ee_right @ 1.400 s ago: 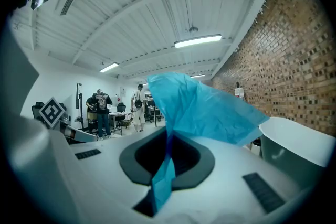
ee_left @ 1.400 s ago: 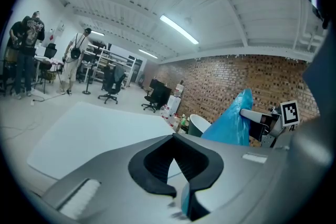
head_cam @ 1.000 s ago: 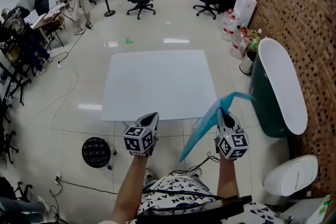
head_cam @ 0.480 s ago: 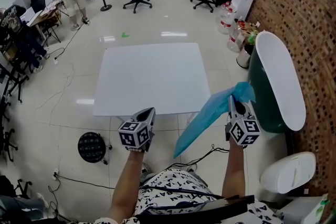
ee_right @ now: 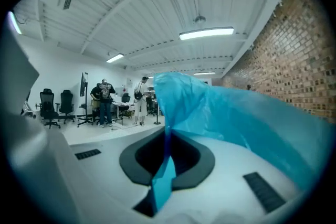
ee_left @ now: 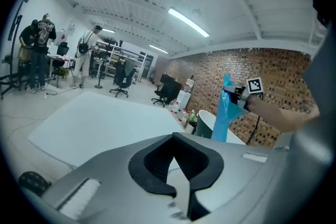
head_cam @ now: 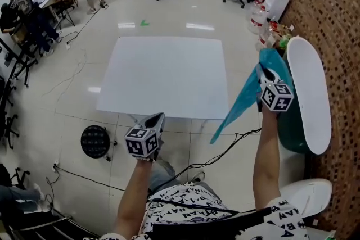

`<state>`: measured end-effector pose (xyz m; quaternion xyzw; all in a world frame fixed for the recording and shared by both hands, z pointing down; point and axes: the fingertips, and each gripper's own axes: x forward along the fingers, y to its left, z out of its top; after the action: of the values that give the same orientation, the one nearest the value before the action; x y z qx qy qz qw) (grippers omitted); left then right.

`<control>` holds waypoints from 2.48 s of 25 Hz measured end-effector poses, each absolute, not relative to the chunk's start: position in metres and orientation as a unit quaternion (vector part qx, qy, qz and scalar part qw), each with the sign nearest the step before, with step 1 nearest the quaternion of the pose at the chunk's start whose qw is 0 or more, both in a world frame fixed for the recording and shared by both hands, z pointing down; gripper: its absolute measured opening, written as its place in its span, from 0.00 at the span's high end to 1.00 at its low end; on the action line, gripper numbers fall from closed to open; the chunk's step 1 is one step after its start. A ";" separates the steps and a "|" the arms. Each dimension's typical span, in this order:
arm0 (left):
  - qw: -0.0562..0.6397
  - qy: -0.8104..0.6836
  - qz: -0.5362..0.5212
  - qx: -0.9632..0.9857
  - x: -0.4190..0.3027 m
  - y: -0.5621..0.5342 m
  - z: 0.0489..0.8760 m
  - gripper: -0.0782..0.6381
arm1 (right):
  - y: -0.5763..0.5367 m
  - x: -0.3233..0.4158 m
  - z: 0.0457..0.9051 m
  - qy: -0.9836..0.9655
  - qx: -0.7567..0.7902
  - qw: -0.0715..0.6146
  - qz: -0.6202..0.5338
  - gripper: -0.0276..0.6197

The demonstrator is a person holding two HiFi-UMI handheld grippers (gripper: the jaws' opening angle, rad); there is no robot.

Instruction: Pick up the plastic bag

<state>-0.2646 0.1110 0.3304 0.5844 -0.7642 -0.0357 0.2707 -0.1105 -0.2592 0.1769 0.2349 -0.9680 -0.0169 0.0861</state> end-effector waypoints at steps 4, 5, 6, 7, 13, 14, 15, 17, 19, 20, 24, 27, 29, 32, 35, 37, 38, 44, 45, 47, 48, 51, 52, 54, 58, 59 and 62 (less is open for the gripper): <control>0.283 -0.766 -0.021 0.577 -0.284 0.114 0.347 0.89 | -0.272 -0.217 0.191 -0.976 0.179 0.110 -0.054 0.94; 0.288 -0.764 -0.012 0.577 -0.291 0.116 0.351 0.89 | -0.266 -0.249 0.201 -0.976 0.161 0.127 -0.070 0.94; 0.292 -0.763 -0.004 0.576 -0.298 0.119 0.355 0.89 | -0.256 -0.283 0.214 -0.975 0.139 0.147 -0.091 0.94; 0.297 -0.764 0.001 0.574 -0.307 0.122 0.359 0.89 | -0.241 -0.318 0.230 -0.972 0.114 0.169 -0.115 0.94; 0.323 -0.775 0.006 0.543 -0.352 0.145 0.384 0.89 | -0.110 -0.468 0.352 -0.930 -0.077 0.264 -0.244 0.94; 0.327 -0.777 0.006 0.537 -0.359 0.149 0.390 0.89 | -0.087 -0.481 0.375 -0.917 -0.110 0.276 -0.264 0.94; 0.332 -0.779 0.006 0.531 -0.366 0.155 0.396 0.89 | -0.062 -0.491 0.398 -0.903 -0.143 0.288 -0.285 0.94; 0.343 -0.783 0.006 0.519 -0.377 0.166 0.409 0.89 | -0.012 -0.499 0.443 -0.869 -0.207 0.310 -0.324 0.94; 0.353 -0.786 0.004 0.507 -0.387 0.177 0.420 0.89 | 0.032 -0.497 0.483 -0.837 -0.261 0.326 -0.354 0.94; 0.358 -0.788 0.002 0.501 -0.392 0.181 0.424 0.89 | 0.049 -0.495 0.498 -0.824 -0.282 0.332 -0.362 0.94; 0.371 -0.794 -0.006 0.482 -0.414 0.198 0.437 0.89 | 0.098 -0.491 0.535 -0.794 -0.333 0.340 -0.377 0.94; 0.377 -0.795 -0.008 0.476 -0.425 0.204 0.444 0.89 | 0.114 -0.491 0.548 -0.797 -0.332 0.350 -0.364 0.92; 0.377 -0.795 -0.006 0.475 -0.430 0.204 0.446 0.89 | 0.118 -0.490 0.546 -0.817 -0.318 0.351 -0.328 0.74; 0.373 -0.795 -0.002 0.479 -0.440 0.198 0.448 0.89 | 0.115 -0.478 0.522 -0.863 -0.294 0.332 -0.243 0.63; 0.361 -0.787 0.018 0.499 -0.451 0.183 0.454 0.89 | 0.091 -0.453 0.490 -0.913 -0.241 0.308 -0.117 0.56; 0.348 -0.782 0.042 0.516 -0.460 0.168 0.467 0.89 | 0.049 -0.423 0.485 -0.934 -0.165 0.313 -0.047 0.56; 0.345 -0.779 0.054 0.520 -0.465 0.160 0.477 0.89 | 0.022 -0.402 0.490 -0.940 -0.115 0.321 -0.014 0.56; 0.386 -0.752 0.137 0.517 -0.487 0.135 0.539 0.89 | -0.112 -0.241 0.530 -0.897 0.150 0.393 0.133 0.64; 0.392 -0.747 0.143 0.517 -0.489 0.133 0.545 0.89 | -0.121 -0.213 0.539 -0.876 0.181 0.429 0.129 0.64; 0.401 -0.739 0.155 0.519 -0.492 0.128 0.555 0.89 | -0.130 -0.167 0.559 -0.826 0.223 0.503 0.122 0.74; 0.407 -0.733 0.168 0.519 -0.492 0.127 0.561 0.89 | -0.132 -0.154 0.566 -0.811 0.234 0.522 0.123 0.74; 0.424 -0.715 0.206 0.517 -0.486 0.127 0.575 0.89 | -0.135 -0.152 0.570 -0.809 0.241 0.514 0.152 0.74; 0.425 -0.715 0.207 0.515 -0.485 0.128 0.576 0.89 | -0.136 -0.157 0.570 -0.813 0.233 0.508 0.159 0.75; 0.429 -0.719 0.205 0.506 -0.484 0.133 0.575 0.89 | -0.139 -0.170 0.570 -0.820 0.214 0.506 0.158 0.75; 0.439 -0.741 0.187 0.472 -0.492 0.160 0.575 0.89 | -0.136 -0.198 0.569 -0.832 0.177 0.506 0.145 0.75; 0.442 -0.746 0.179 0.464 -0.495 0.168 0.575 0.89 | -0.133 -0.205 0.569 -0.835 0.166 0.506 0.137 0.75; 0.449 -0.752 0.162 0.454 -0.501 0.181 0.576 0.89 | -0.128 -0.220 0.568 -0.839 0.146 0.513 0.108 0.75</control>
<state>-0.5014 0.1810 0.5761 0.4543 -0.7524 0.1621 0.4486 -0.2202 -0.1284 0.5682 0.1465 -0.8387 0.1078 0.5134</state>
